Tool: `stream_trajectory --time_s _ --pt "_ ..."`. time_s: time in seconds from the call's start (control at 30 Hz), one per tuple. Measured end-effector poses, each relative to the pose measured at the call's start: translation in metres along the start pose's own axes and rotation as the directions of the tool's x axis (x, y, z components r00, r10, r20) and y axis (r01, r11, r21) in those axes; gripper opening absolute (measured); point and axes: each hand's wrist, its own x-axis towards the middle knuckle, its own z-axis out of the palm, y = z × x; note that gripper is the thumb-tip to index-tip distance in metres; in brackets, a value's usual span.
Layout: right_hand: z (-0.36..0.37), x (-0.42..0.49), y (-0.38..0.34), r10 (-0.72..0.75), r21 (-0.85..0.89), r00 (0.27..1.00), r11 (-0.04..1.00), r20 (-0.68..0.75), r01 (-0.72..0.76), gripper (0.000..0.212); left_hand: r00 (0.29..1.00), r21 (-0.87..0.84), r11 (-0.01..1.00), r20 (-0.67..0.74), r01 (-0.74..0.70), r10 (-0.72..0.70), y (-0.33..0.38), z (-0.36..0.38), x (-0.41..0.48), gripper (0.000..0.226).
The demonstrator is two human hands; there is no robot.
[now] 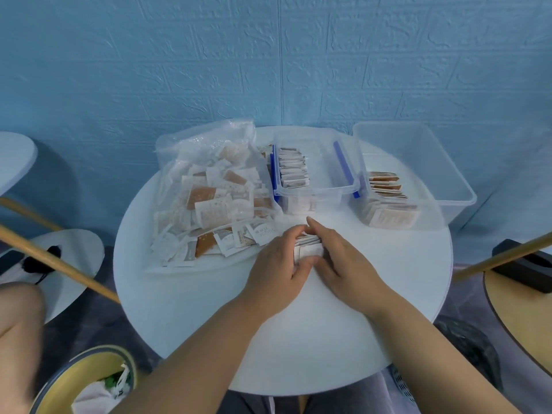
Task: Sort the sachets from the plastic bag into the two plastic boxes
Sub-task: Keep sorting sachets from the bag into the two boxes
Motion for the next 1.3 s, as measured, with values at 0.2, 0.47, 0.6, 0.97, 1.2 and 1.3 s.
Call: stream_trajectory --time_s 0.2,0.47,0.6,0.97,1.2,1.3 --pt "-0.002 0.000 -0.002 0.055 -0.009 0.998 0.998 -0.005 -0.055 0.058 0.999 -0.015 0.999 0.009 0.052 -0.052 -0.001 0.001 0.001 0.061" --pt "0.001 0.002 -0.004 0.073 -0.083 0.997 0.994 -0.033 -0.075 0.049 0.998 0.176 0.983 -0.018 0.060 -0.057 0.001 0.004 0.001 0.051" --pt "0.003 0.001 -0.005 0.028 -0.137 0.999 0.990 -0.047 -0.034 0.051 0.997 0.190 0.979 -0.021 0.077 -0.075 0.003 0.004 0.001 0.052" --pt "-0.017 0.006 -0.007 0.106 0.067 0.994 0.992 0.033 -0.108 0.033 0.995 0.167 0.981 -0.008 0.095 -0.095 0.009 -0.004 0.000 0.037" --pt "-0.070 0.060 -0.023 0.033 0.066 0.985 0.997 0.168 -0.045 0.032 0.994 0.133 0.985 -0.033 0.106 -0.102 0.024 -0.037 0.042 0.036" --pt "-0.083 0.100 -0.025 -0.026 0.011 0.986 1.000 0.162 0.024 0.034 0.989 0.110 0.989 -0.117 0.102 -0.089 0.022 -0.052 0.075 0.031"
